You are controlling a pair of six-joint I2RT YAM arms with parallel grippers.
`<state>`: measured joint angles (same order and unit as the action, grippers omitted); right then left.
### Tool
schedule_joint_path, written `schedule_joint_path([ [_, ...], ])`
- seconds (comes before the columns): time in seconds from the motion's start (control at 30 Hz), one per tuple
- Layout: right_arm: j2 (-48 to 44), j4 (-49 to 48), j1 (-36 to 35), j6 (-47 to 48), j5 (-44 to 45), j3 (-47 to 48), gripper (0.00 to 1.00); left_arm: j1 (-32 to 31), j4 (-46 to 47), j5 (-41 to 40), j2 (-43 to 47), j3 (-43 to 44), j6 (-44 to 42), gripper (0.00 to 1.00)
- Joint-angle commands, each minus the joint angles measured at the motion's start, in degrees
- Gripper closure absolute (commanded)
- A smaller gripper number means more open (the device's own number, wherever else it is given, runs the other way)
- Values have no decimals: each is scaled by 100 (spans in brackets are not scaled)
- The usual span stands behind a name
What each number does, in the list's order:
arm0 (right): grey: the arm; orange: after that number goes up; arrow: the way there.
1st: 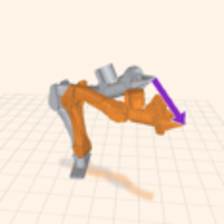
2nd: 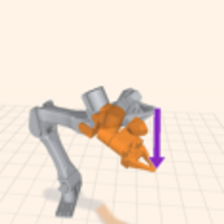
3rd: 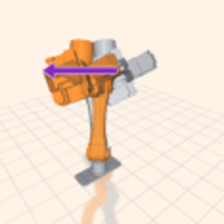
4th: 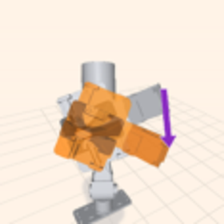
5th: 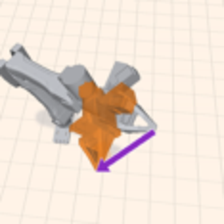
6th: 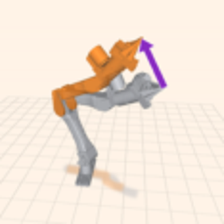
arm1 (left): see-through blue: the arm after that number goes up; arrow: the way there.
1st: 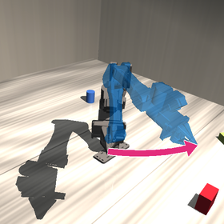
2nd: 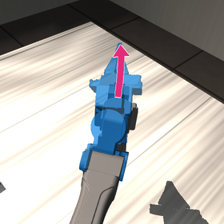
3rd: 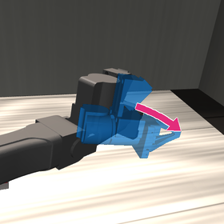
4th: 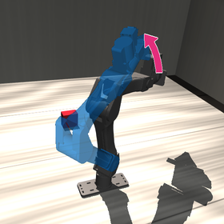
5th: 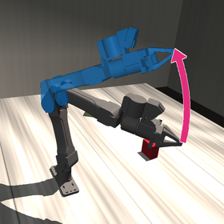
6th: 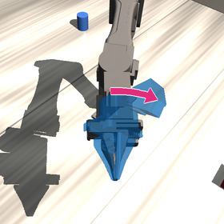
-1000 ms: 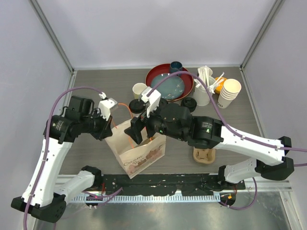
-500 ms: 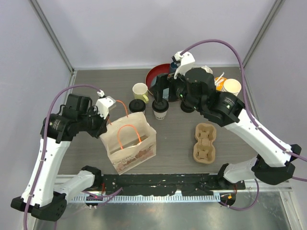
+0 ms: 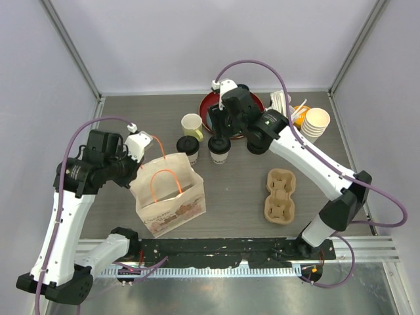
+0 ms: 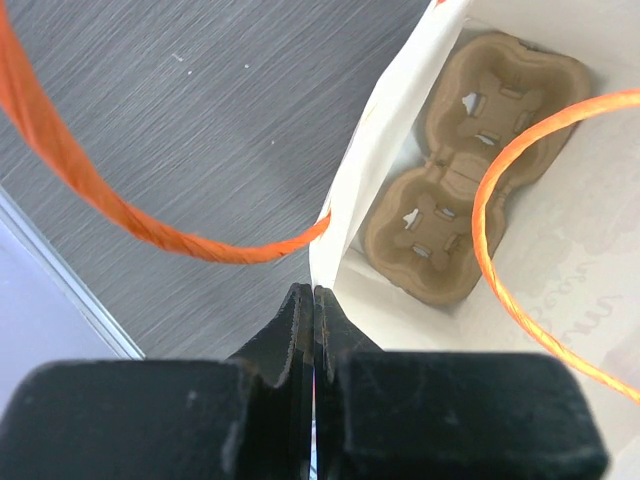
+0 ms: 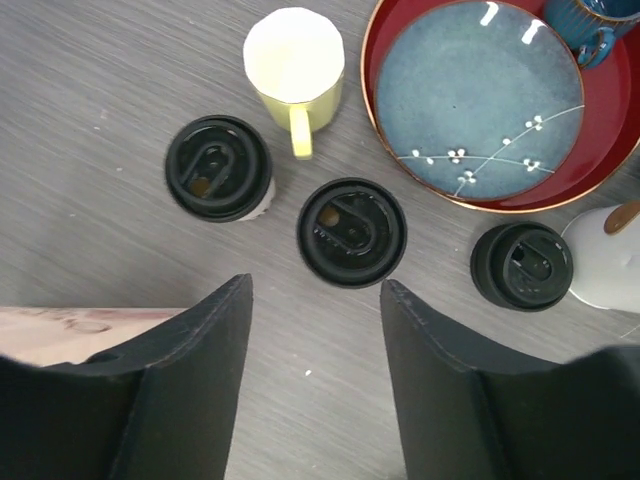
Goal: Pack the takeout coffee
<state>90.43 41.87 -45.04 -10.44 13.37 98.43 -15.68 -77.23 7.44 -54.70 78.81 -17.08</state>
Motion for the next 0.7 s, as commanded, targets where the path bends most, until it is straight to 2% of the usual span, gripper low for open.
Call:
schedule_joint_path([
  [0.0,500,-101,162,552,-124,280,46,100,-996,-226,91,-93,-85,100],
  [0.27,1520,-65,13,-353,359,642,51,250,-1013,-6,91,-49,-58,100],
  [0.4,1862,-3,-40,-415,552,817,52,250,-1013,47,91,-58,-67,100],
  [0.67,2531,304,-84,-398,693,1283,60,250,-1004,161,91,-14,-129,100],
])
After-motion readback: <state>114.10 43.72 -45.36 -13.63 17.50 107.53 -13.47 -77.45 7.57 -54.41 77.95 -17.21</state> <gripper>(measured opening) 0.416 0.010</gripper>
